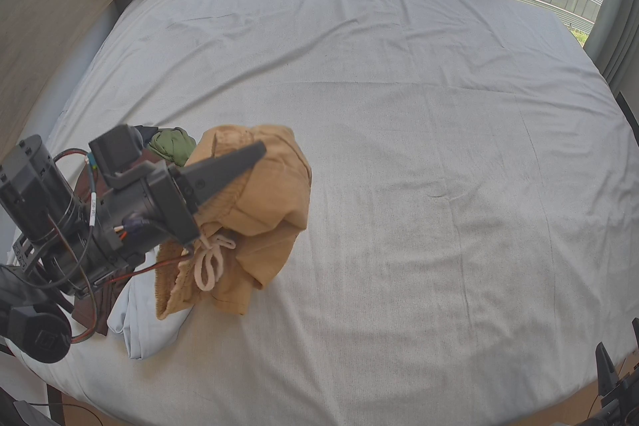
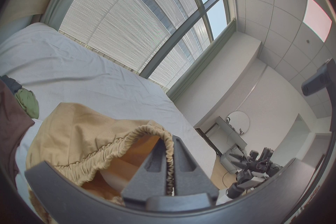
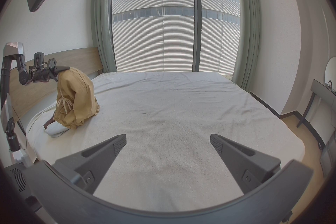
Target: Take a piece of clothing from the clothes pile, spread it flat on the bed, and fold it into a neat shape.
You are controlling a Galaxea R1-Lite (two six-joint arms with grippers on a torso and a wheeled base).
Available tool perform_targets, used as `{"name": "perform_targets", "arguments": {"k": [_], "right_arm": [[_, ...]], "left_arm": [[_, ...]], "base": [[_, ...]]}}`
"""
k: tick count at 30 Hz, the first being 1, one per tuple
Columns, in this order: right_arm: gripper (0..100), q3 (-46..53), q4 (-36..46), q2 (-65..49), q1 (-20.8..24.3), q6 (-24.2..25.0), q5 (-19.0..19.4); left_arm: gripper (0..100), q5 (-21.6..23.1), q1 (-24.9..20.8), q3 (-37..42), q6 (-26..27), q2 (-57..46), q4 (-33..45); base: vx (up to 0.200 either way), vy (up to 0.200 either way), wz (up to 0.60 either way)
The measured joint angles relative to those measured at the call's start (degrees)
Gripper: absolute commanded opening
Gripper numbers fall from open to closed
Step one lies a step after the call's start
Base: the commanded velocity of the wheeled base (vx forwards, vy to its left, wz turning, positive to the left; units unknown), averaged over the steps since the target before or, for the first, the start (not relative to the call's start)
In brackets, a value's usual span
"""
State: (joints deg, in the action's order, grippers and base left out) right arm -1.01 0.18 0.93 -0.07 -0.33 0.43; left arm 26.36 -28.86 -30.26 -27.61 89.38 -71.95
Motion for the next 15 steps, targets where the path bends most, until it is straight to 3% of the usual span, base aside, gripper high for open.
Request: {"name": "perform_targets", "arguments": {"k": [5,15], "right_arm": [[100,0.0,0.0,0.0,0.0,0.0,0.0],[100,0.0,0.1,0.0,0.0,-0.1,0.0]], "left_arm": [[0,-0.8,-0.4,-4.0,-5.4,4.8,-11.4],[0,-1.8,-1.6,-13.1,-8.0,11.5,-13.5]], "base": [[0.000,0.000,0.00],[0.000,0.000,0.00]]}}
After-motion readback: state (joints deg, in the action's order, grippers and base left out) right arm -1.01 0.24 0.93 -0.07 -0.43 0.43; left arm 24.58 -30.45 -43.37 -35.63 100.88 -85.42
